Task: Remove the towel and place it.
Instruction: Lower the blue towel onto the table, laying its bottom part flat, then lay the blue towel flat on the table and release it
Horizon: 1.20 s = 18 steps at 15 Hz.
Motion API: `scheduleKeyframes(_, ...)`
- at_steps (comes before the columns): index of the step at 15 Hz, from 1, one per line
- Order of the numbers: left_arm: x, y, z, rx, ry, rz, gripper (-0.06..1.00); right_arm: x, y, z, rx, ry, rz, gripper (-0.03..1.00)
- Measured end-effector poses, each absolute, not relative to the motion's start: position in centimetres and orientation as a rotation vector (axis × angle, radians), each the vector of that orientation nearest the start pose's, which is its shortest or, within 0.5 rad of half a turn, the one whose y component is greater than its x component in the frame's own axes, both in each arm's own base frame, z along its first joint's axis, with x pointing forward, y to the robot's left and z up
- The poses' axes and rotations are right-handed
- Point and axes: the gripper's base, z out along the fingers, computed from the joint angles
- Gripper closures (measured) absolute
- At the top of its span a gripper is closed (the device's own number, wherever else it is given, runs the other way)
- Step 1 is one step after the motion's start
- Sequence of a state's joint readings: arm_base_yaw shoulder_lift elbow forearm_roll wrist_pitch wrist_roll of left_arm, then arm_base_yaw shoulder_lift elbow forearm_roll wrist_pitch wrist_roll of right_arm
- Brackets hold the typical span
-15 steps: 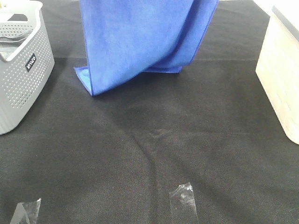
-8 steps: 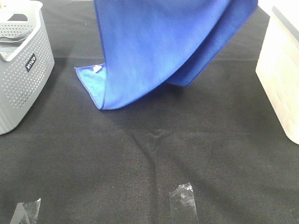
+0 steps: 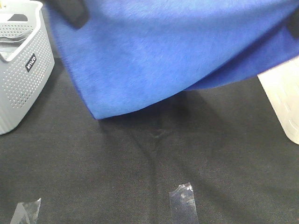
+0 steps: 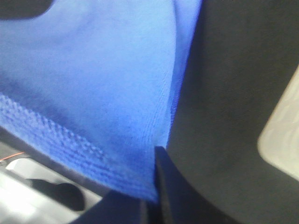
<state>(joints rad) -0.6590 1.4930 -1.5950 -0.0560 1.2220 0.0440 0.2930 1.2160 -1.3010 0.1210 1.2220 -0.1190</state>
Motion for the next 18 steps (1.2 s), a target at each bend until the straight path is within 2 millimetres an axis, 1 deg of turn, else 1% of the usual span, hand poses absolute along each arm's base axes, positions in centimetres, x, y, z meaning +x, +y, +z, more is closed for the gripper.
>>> scheduleKeyframes(5, 19.3, -16.1, 40.3, 0.776, 2.496, -0.398, 0.94, 17.8, 7.3, 37.5, -0.501, 2.581, 0.355, 0.94)
scheduleKeyframes(7, 17.9, -15.5, 39.9, 0.713, 2.533, -0.481, 0.94, 16.4, 7.1, 36.5, -0.488, 2.601, 0.396, 0.94)
scheduleKeyframes(9, 16.5, -15.3, 39.3, 0.685, 2.574, -0.577, 0.94, 14.9, 6.9, 35.4, -0.455, 2.626, 0.438, 0.94)
scheduleKeyframes(11, 15.5, -14.8, 37.9, 0.671, 2.625, -0.609, 0.94, 13.1, 6.7, 34.3, -0.438, 2.633, 0.497, 0.94)
scheduleKeyframes(13, 15.0, -14.6, 35.6, 0.627, 2.721, -0.612, 0.94, 11.7, 6.5, 33.2, -0.414, 2.648, 0.538, 0.94)
scheduleKeyframes(16, 14.0, -14.6, 31.9, 0.591, 2.873, -0.660, 0.94, 10.1, 6.3, 31.2, -0.359, 2.694, 0.588, 0.94)
scheduleKeyframes(18, 13.1, -14.4, 30.2, 0.570, 2.948, -0.692, 0.94, 9.4, 6.4, 30.0, -0.347, 2.724, 0.634, 0.94)
